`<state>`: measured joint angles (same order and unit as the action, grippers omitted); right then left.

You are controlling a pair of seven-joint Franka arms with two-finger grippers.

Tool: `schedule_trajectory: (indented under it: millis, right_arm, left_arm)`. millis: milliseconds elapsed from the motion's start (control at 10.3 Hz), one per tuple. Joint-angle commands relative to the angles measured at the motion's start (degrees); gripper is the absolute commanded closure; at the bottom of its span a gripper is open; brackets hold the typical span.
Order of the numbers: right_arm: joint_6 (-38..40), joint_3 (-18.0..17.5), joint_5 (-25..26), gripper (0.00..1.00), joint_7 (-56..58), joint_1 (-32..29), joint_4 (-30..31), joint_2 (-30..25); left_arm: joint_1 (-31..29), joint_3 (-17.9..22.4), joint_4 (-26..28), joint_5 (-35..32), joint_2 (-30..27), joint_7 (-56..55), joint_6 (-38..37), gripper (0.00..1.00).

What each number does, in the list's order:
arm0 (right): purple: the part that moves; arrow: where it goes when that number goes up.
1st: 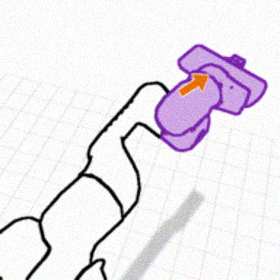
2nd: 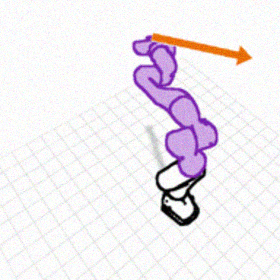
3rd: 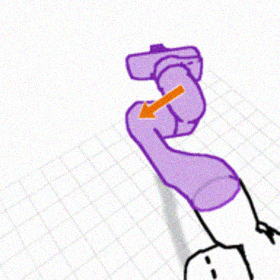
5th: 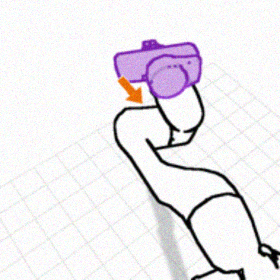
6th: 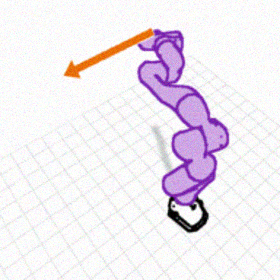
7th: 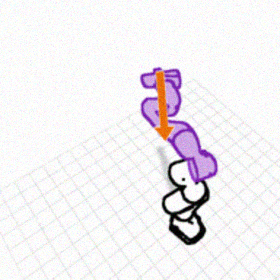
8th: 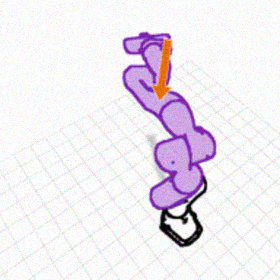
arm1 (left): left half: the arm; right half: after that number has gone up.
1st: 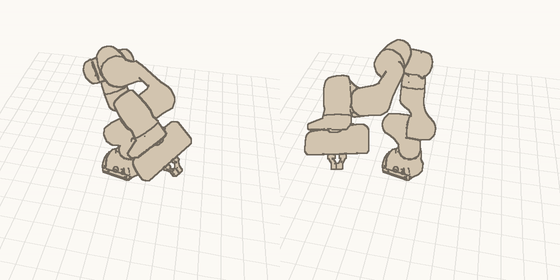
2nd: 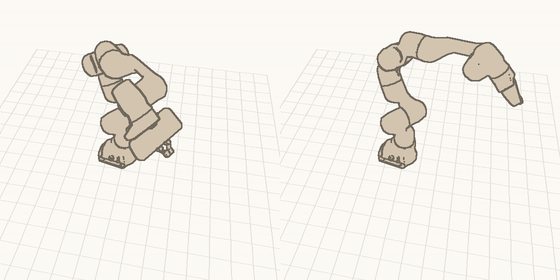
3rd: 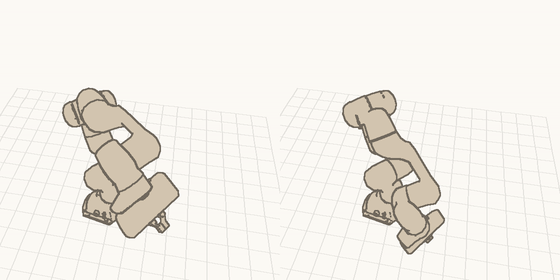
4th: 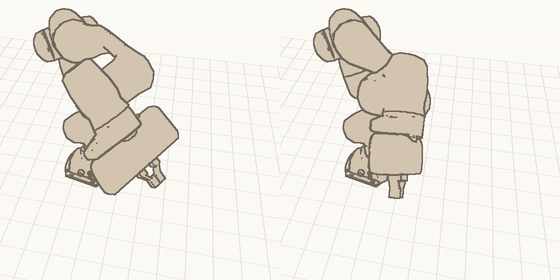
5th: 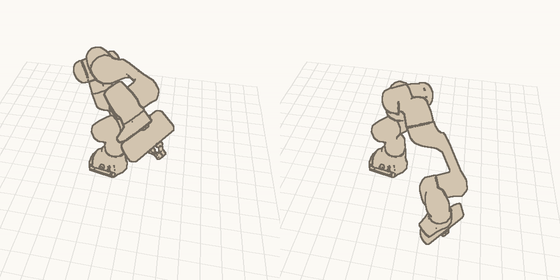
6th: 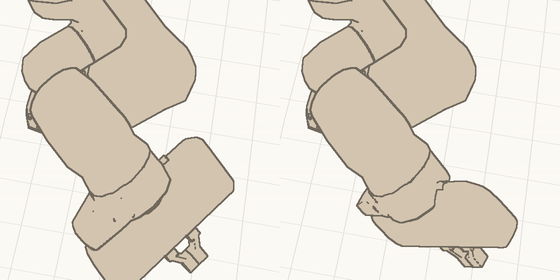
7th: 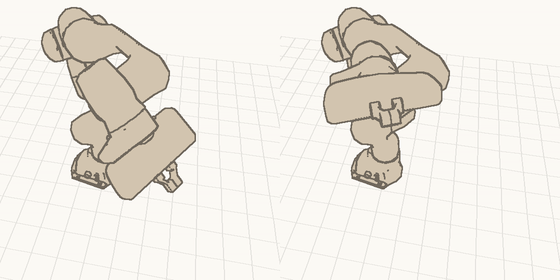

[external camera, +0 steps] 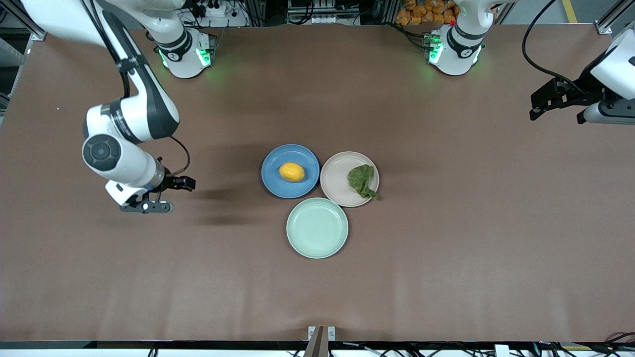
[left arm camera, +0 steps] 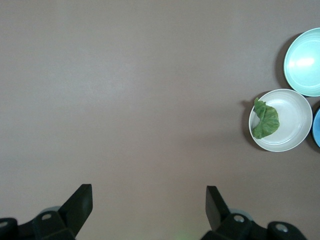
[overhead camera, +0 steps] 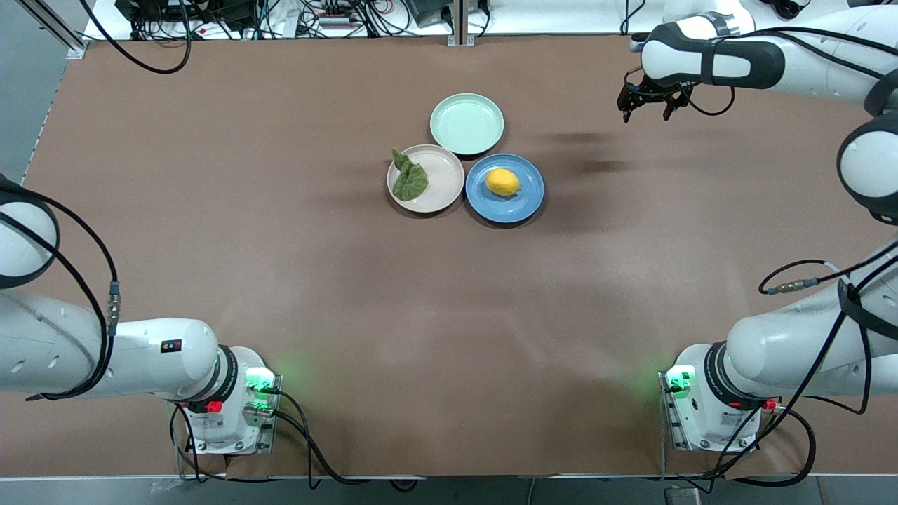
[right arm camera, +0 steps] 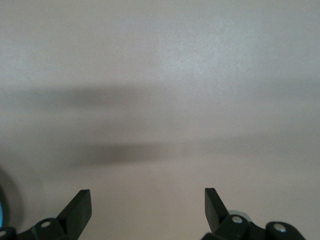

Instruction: Place lemon and lettuce in plates

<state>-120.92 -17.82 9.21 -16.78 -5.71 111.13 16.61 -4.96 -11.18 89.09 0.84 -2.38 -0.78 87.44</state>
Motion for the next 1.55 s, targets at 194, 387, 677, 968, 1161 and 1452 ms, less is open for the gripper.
schedule_trajectory:
  millis: [194,387,677,968,1161,1452]
  right_arm:
    - [0.6,7.0,-3.1,0.0,8.2,3.3,5.3,-9.3]
    - [1.6,9.4,-5.8,0.0,11.6,4.3,6.6,-12.6]
    - [2.8,10.3,-5.8,0.0,14.3,3.5,6.0,-17.5]
    - [9.5,15.1,-11.0,0.0,20.4,4.0,0.4,-19.4]
    - [17.4,16.1,-11.1,0.0,20.7,4.0,-7.4,-19.4]
    - [26.6,17.1,-10.9,0.0,21.7,3.7,-17.2,-19.3]
  left_arm:
    - [1.1,0.7,0.6,1.3,-1.6,-2.2,-0.9,0.0]
    - [1.1,0.7,0.5,1.4,-1.6,-2.6,-1.1,0.0]
    - [1.1,0.4,0.6,1.1,-1.6,-5.0,-1.1,0.0]
    - [1.2,0.3,0.5,0.6,-1.6,-4.9,-1.2,0.0]
    - [1.1,0.8,0.4,0.5,-1.6,-4.8,-1.1,0.0]
    - [1.1,0.9,-0.8,0.2,-1.5,-5.2,-1.1,0.0]
